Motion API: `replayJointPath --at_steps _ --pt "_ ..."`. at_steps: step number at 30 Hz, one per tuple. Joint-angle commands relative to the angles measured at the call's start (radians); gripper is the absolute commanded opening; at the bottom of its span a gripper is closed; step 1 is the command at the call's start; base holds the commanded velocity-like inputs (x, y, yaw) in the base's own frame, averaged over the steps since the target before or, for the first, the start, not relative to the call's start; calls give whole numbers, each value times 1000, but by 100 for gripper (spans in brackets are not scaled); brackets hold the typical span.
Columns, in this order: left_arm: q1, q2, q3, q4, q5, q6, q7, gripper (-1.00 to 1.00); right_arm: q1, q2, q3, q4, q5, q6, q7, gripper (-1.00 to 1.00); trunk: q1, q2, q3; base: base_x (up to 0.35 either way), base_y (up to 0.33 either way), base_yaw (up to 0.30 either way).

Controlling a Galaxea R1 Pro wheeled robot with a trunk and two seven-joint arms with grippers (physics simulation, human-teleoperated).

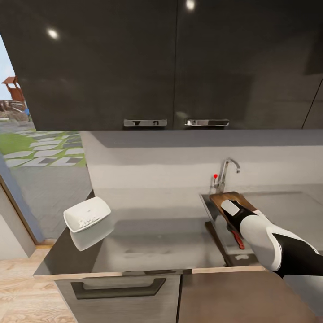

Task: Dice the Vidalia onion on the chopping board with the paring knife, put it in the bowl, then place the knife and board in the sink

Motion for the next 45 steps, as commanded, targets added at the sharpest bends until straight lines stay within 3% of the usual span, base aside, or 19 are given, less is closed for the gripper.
replayJointPath --at_steps 1,11,19,31,45 --pt "0 1 -3 0 9 -2 6 100 -1 0 -3 3 -4 -14 1 -100 1 -2 -2 238 0 0" --pt "0 1 -4 0 9 -3 6 100 2 -2 -4 31 -13 -23 1 -100 1 -2 -16 96 -4 0" --pt "0 1 -4 0 9 -2 6 100 6 -4 -4 43 -13 -80 1 -100 1 -2 -28 1 -79 0" --pt "0 1 -4 0 9 -2 6 100 8 -4 -4 47 -13 -82 2 -100 1 -2 -47 220 -80 0" --pt "0 0 -3 5 9 -3 6 100 29 -1 -3 47 -14 -83 27 -100 1 -2 -70 58 -28 6"
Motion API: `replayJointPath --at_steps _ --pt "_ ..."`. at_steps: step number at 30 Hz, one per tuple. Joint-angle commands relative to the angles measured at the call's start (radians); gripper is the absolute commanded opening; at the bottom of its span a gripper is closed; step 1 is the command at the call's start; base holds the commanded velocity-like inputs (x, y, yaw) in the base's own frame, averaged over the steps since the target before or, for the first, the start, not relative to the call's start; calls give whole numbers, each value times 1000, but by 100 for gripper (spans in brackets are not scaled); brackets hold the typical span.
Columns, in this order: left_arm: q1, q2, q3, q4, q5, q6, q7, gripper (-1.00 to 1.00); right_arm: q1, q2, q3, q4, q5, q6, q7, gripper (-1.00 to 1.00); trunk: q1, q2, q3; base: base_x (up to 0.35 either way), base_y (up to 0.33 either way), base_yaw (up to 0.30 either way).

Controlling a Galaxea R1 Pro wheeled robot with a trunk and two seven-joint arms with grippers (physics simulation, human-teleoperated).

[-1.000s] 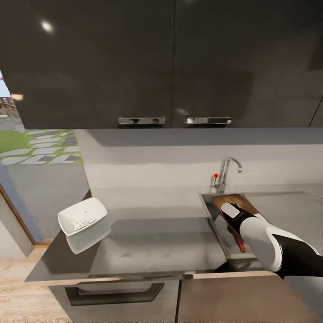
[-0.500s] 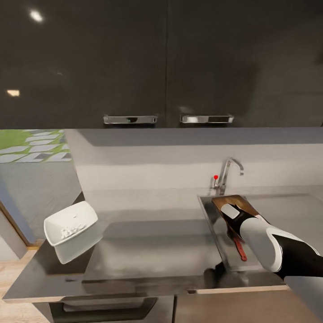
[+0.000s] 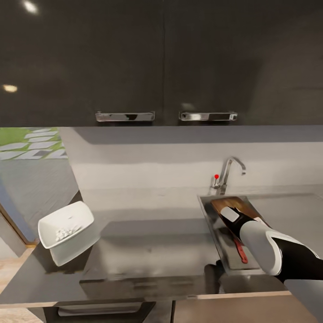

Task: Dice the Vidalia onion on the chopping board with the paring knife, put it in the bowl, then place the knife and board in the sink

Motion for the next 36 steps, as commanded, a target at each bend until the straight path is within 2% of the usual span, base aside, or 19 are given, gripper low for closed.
replayJointPath --at_steps 1,11,17,21,31,36 --pt "0 0 -3 -1 8 -3 6 100 -1 0 -6 -1 5 -4 -1 -100 1 -2 -4 162 -95 56" --pt "0 1 -4 -1 8 -3 6 100 2 -1 -7 0 5 -4 1 -100 1 -2 -19 27 -14 66" --pt "0 0 -4 0 8 -3 6 100 25 -7 -8 -1 4 -6 12 -100 1 -2 -29 0 -34 47" --pt "0 1 -4 0 8 -3 6 100 41 -7 -8 -2 3 -6 38 -100 1 -2 -35 0 -36 -89" --pt "0 0 -4 2 8 -3 6 100 42 -7 -8 -3 1 -6 41 -100 1 -2 -50 2 -2 -163" --pt "0 0 -4 2 8 -3 6 100 42 -5 -7 -3 -1 -6 41 -100 1 -2 -56 212 0 30"
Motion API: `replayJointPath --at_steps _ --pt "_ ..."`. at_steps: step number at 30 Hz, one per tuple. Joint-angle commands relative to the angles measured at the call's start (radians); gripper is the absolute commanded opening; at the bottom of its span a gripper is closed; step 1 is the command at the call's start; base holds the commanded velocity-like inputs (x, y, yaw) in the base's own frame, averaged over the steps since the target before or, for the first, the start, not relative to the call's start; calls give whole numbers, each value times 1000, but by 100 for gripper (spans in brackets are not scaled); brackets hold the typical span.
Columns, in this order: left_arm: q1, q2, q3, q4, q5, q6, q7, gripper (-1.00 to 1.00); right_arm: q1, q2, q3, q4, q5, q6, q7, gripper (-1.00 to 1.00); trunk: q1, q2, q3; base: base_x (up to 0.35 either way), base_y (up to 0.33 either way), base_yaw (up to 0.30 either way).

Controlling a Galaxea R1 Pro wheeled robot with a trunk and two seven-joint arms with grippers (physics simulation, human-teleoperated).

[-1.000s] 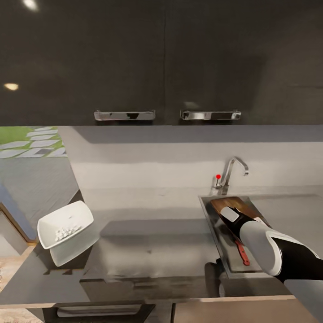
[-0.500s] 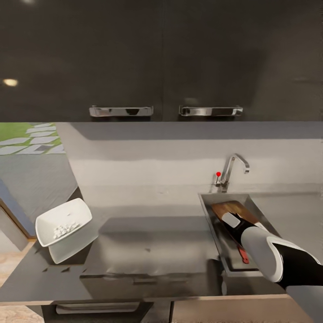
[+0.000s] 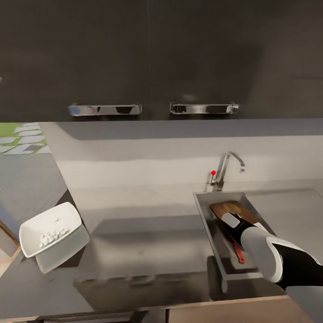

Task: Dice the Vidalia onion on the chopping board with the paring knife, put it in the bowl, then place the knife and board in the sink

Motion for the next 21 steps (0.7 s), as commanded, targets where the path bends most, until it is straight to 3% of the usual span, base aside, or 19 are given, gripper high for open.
replayJointPath --at_steps 1,13,21 --pt "0 1 -3 -1 8 -3 6 100 -1 1 -5 -1 6 -4 -2 -100 1 -2 -3 300 0 90" --pt "0 1 -4 -2 8 -3 6 100 -1 -1 -5 -1 6 -4 0 -100 1 -2 -22 55 0 27" --pt "0 1 -4 -2 8 -3 6 100 -1 -1 -5 0 7 -4 0 -100 1 -2 -35 0 0 -101"
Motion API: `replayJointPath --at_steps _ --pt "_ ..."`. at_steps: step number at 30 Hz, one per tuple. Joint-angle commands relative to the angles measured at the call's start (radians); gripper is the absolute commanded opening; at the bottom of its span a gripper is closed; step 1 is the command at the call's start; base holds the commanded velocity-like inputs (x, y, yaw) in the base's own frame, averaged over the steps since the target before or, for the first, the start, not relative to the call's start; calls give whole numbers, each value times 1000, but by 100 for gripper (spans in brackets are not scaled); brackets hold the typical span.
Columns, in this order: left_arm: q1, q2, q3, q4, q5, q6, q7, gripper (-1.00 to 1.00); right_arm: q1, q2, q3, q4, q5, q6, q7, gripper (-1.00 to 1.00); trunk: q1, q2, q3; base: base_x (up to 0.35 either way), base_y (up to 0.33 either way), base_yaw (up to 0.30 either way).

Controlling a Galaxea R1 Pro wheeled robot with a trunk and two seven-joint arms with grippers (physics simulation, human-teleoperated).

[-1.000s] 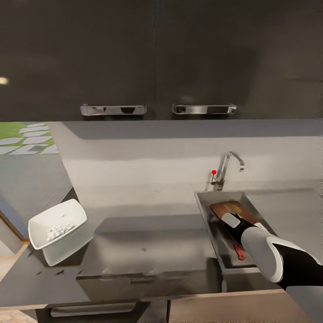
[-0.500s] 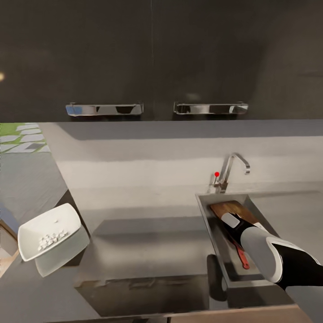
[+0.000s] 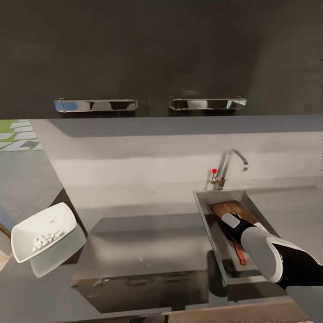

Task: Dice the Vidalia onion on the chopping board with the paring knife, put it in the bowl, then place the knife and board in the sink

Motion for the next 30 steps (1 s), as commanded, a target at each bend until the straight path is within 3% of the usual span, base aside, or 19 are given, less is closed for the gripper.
replayJointPath --at_steps 1,10,30 --pt "0 0 -3 -1 8 -3 6 100 -1 0 -6 -1 5 -4 -1 -100 1 -2 -3 0 0 -128" --pt "0 1 -3 -1 8 -4 6 100 -1 0 -6 0 5 -4 -1 -100 1 -2 -15 0 0 -107" --pt "0 1 -3 -2 8 -4 6 100 -1 3 -6 0 5 -4 -1 -100 1 -2 -41 27 0 -2"
